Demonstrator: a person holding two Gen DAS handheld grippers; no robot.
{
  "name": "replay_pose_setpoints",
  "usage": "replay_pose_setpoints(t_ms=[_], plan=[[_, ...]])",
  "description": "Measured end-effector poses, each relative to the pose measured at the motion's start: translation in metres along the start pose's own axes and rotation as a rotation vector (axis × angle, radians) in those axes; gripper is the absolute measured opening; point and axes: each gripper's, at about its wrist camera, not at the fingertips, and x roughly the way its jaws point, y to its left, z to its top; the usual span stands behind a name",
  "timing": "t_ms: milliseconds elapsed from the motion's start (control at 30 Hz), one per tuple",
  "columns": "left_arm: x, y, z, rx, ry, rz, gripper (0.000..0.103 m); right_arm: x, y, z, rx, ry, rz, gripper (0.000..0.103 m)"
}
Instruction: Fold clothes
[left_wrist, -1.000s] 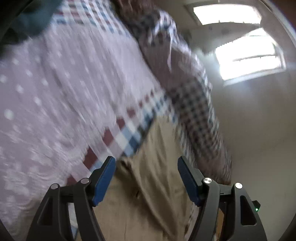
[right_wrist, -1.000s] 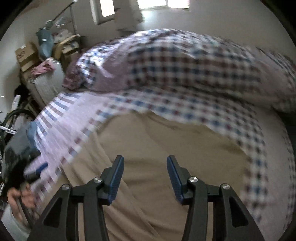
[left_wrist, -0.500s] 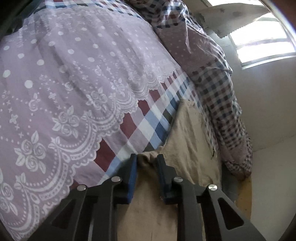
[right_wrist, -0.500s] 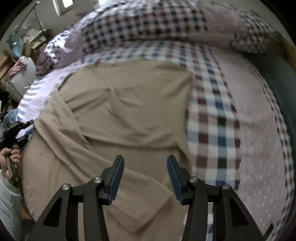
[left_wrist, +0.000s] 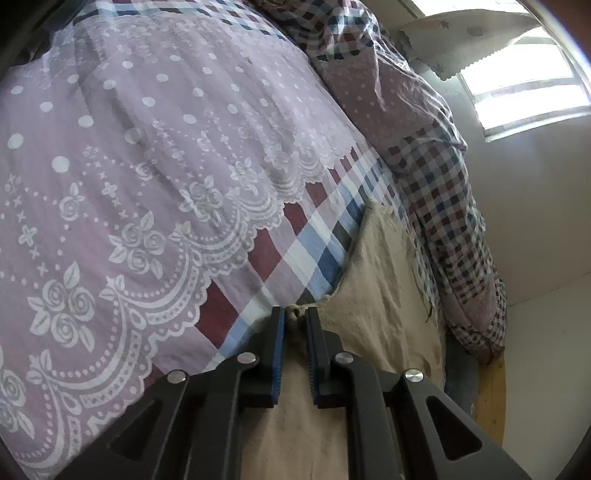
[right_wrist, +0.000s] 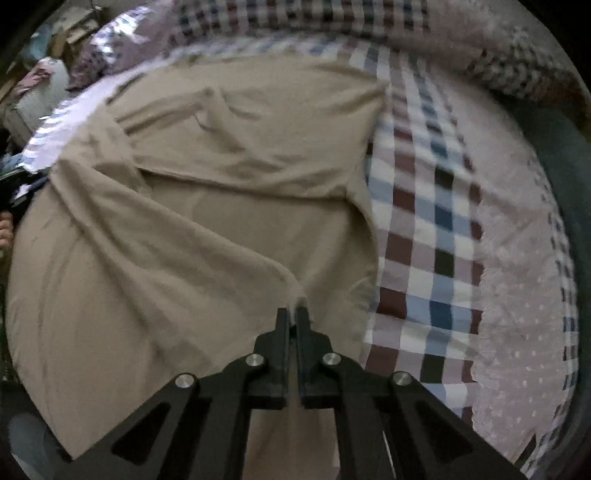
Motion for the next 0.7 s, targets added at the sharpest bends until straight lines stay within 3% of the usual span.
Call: replay_pose_setpoints(t_ms=[67,133,233,300,467,500,600,700], plan=[[0.0,0.0,0.0,-0.001,-0.001,0.0,0.012,-0.025,0.019,-0.01,-0.082,-0.062,0.005,0.001],[0.0,0.0,0.0,-0.002,-0.002,0.001,0.012,-0.045,0.047,-0.023,-0.214,-0.085,0.076,0.001],[0.0,0.0,0.0,-0.003,-0.003,0.001,0.012,-0.054,0.082,-0.042,-0.362,-0.034,0.152,0.001],[0.0,0.0,-0.001,-0.004,-0.004,0.0,0.012,-0.052,0.093,-0.049,-0.41,0.006,0.157,0.001],[0.001,0.001,-0.001,-0.003,-0.004,0.0,0.012,-0.052,0.098,-0.061,-0.439,0.06,0.208,0.005],[0.001,0.001,-0.001,-0.003,-0.003,-0.001,0.012,-0.054,0.098,-0.063,-0.442,0.06,0.219,0.01],[0.0,0.001,-0.001,-0.005,-0.004,-0.001,0.012,-0.065,0.092,-0.059,-0.391,0.014,0.226,0.018],[0.0,0.001,-0.001,-0.005,-0.004,-0.002,0.012,-0.074,0.066,-0.043,-0.252,-0.079,0.162,0.026]])
